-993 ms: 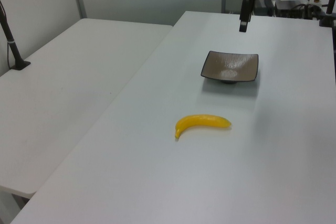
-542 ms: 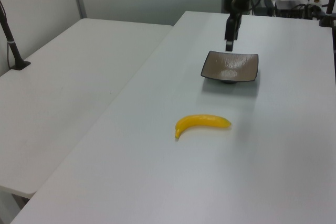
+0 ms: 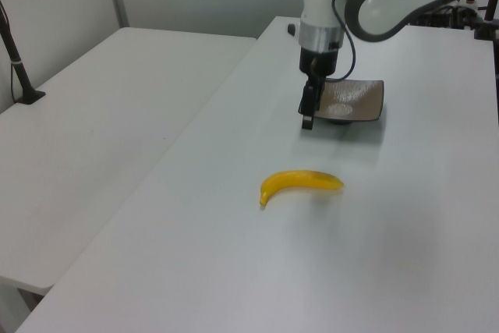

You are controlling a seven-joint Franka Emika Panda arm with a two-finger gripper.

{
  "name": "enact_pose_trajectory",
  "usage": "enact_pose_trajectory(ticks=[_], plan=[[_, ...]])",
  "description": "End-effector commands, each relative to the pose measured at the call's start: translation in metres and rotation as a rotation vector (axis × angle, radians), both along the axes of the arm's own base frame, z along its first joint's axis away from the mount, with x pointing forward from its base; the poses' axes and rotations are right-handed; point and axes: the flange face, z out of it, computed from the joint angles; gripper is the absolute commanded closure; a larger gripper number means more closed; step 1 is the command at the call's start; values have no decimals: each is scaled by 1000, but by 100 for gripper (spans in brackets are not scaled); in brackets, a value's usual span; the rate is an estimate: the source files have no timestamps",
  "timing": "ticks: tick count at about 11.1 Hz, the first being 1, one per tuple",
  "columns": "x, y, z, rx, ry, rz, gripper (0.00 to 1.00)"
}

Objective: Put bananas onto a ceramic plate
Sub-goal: 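Close the gripper around the banana's stem end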

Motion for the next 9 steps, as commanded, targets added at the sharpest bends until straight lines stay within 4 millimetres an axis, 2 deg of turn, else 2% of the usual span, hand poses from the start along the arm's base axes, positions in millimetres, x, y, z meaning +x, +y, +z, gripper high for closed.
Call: enact_pose_trajectory(ticks=[1, 3, 5, 6, 9], plan=[[8, 17, -24, -4, -9, 6, 0], [8, 30, -51, -42, -4, 47, 0], [8, 35, -73, -74, 14, 71, 0], [5, 46, -80, -82, 19, 100, 0], [2, 50, -96, -127, 27, 142, 0]])
